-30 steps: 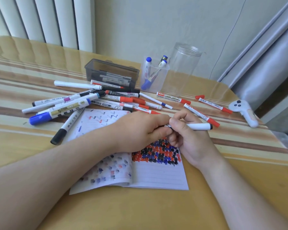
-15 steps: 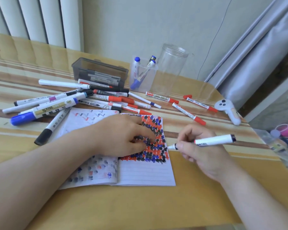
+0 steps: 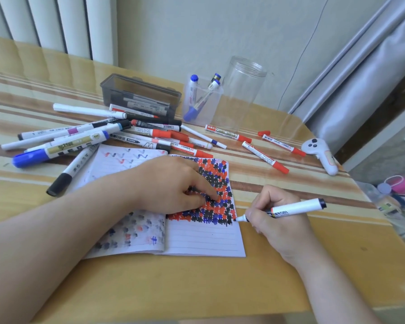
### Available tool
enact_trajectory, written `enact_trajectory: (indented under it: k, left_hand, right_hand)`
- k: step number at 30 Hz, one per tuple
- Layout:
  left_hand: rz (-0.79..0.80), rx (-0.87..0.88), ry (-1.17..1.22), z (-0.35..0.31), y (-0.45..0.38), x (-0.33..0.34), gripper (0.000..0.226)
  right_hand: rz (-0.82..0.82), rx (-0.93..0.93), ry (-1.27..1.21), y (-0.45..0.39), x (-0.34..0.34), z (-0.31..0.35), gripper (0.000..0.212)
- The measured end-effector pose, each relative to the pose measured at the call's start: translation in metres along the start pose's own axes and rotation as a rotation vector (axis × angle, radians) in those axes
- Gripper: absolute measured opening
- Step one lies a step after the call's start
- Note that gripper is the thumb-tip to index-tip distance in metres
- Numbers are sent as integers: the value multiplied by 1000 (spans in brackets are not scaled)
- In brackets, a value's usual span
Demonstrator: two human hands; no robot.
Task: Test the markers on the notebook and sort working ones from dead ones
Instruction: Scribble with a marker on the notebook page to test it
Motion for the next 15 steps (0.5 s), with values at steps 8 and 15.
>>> enact_trajectory:
  k: [8, 15]
  left_hand:
    - [-5, 5, -2, -1, 0, 0, 31]
    - [2, 3, -3, 0, 0, -1, 31]
  right_hand:
    - [7, -4, 109, -1, 3, 2, 23]
    - [38, 1, 93, 1, 4, 1, 24]
Point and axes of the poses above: each hand's wrist, its own y-axis away from the middle knuckle, its own x-axis out of the palm, z = x × y, the point moved 6 cm from there along -y, towards the middle knuckle, and after that the axes turned 9 degrees about -y, right-handed, at the moved point
